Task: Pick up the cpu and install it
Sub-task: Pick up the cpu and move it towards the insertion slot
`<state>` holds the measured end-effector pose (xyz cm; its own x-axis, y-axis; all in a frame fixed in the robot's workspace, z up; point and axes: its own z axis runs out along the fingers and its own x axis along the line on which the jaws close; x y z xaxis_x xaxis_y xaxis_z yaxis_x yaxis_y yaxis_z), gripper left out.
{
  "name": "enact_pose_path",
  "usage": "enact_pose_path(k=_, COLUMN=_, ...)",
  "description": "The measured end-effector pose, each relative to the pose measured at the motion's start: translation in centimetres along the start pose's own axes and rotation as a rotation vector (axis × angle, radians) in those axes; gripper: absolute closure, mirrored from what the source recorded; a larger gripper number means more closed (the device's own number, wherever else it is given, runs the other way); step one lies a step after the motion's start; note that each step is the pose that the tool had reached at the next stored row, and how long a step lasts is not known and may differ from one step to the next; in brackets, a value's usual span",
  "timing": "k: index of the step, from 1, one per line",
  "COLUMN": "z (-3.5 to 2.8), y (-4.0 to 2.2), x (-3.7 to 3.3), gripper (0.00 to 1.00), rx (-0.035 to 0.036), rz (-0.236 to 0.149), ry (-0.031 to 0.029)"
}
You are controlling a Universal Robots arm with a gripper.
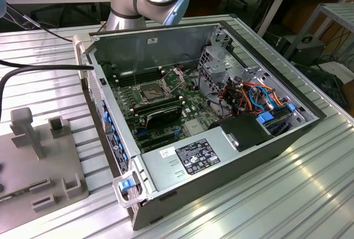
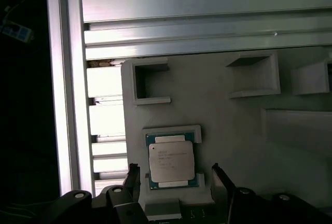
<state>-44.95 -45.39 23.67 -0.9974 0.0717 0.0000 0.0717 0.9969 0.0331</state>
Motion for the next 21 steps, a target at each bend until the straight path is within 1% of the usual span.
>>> enact_pose_path(k=3, z=0.02, y=0.0, x=0.0, gripper=0.34, rx=-0.0001, rz=0.0, ry=0.0)
enact_pose_path(k=6, z=0.19, y=0.0, x=0.0, gripper=0.34, rx=-0.0002, rz=0.0, ry=-0.0002)
enact_pose_path(k=9, z=0.77, y=-0.02, x=-0.01, gripper=0.34, rx=-0.0001, rz=0.0, ry=-0.0001)
enact_pose_path(k=13, z=1.18, y=-0.04, x=-0.01, gripper=0.34, rx=-0.0001, rz=0.0, ry=-0.0001)
enact_pose_path(k=21, z=1.44, y=-0.05, x=0.0, gripper=0.34, rx=0.0, rz=0.0, ry=0.0)
